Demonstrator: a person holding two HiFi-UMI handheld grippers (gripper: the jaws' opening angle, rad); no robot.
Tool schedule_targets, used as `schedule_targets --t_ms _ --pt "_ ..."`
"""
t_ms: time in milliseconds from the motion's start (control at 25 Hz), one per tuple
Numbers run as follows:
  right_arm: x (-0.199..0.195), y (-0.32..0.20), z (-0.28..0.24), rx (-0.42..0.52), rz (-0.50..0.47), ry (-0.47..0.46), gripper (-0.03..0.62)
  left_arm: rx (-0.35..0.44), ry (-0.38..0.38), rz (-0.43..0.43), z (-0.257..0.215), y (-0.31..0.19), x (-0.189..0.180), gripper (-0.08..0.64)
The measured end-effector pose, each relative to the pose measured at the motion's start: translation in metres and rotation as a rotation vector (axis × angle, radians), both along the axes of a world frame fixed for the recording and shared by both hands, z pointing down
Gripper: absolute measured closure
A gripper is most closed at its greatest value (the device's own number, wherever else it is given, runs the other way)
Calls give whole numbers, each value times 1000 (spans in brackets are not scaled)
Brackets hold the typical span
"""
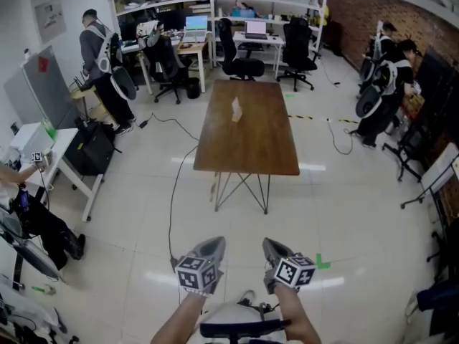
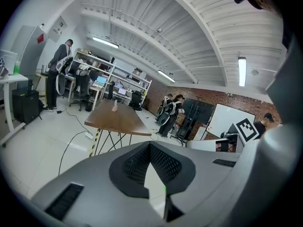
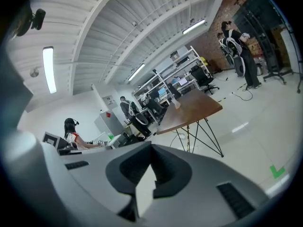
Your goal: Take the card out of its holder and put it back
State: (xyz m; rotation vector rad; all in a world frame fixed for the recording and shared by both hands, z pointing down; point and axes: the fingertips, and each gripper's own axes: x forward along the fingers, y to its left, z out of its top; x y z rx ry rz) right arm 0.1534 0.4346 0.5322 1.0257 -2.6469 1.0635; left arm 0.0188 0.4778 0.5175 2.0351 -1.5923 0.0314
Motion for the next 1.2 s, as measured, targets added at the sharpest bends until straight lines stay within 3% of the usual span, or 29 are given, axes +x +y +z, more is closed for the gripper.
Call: schedule_targets --t_ms 400,520,760,1200 --pt "12 -27 -3 29 -121 -93 582 -19 10 -46 11 -32 27 560" --pt "16 -28 -9 6 -156 -173 583 -32 17 -44 15 -35 36 560" --pt "21 -40 -2 -43 -184 -214 583 -44 13 -34 18 -49 46 560" --pt "7 -90 11 -59 -199 -173 581 -40 38 -35 23 -108 33 560"
